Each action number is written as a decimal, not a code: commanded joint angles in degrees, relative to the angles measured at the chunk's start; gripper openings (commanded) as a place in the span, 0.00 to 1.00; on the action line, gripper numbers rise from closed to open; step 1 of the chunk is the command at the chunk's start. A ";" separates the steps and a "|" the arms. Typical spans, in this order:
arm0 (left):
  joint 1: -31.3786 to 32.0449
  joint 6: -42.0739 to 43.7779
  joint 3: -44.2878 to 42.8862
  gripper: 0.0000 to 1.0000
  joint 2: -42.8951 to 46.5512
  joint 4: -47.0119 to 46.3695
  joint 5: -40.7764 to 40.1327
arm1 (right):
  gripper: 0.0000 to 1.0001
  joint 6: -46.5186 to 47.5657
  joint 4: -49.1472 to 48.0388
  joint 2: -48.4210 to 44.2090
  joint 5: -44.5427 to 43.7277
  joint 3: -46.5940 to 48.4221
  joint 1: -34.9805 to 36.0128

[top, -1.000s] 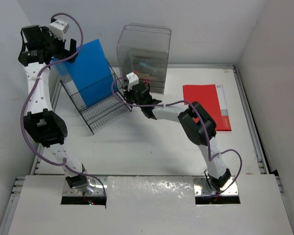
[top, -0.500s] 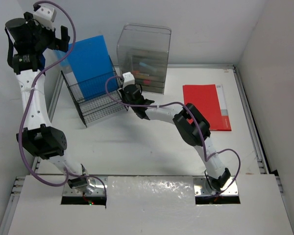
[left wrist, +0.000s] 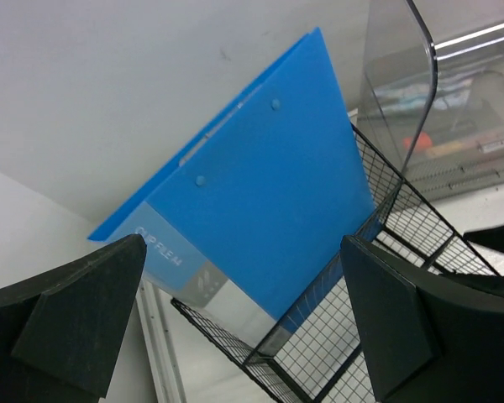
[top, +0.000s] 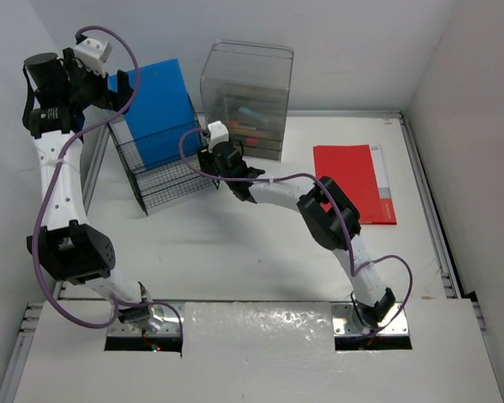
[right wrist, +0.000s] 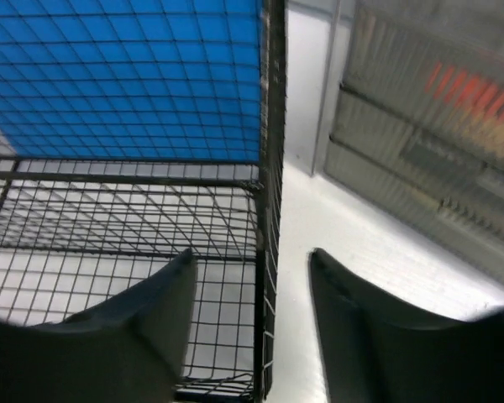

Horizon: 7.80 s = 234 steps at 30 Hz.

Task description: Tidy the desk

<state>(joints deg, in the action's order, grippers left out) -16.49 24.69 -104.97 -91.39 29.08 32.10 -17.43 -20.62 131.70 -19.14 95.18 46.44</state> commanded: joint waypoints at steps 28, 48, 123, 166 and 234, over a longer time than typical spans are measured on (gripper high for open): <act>6.03 8.44 12.33 1.00 14.67 0.36 2.89 | 0.61 -30.19 9.72 -67.71 25.98 -68.53 -64.78; 6.12 13.37 16.73 1.00 15.10 0.63 3.32 | 0.65 -38.73 -5.99 -62.36 23.09 -84.01 -70.87; 6.30 14.16 14.35 1.00 15.90 3.00 4.38 | 0.28 -37.33 -30.19 -50.57 25.82 -88.85 -73.51; 44.69 26.11 13.75 0.99 9.76 13.11 -12.23 | 0.00 7.83 10.13 -66.65 32.32 -59.77 -67.98; 64.13 30.09 -30.39 0.00 -31.66 3.79 9.56 | 0.00 49.43 59.40 -75.27 51.23 -24.95 -50.57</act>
<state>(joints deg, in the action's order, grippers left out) 47.29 57.67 -133.58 -126.28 36.23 42.50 35.22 42.98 57.52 33.74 70.57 -4.62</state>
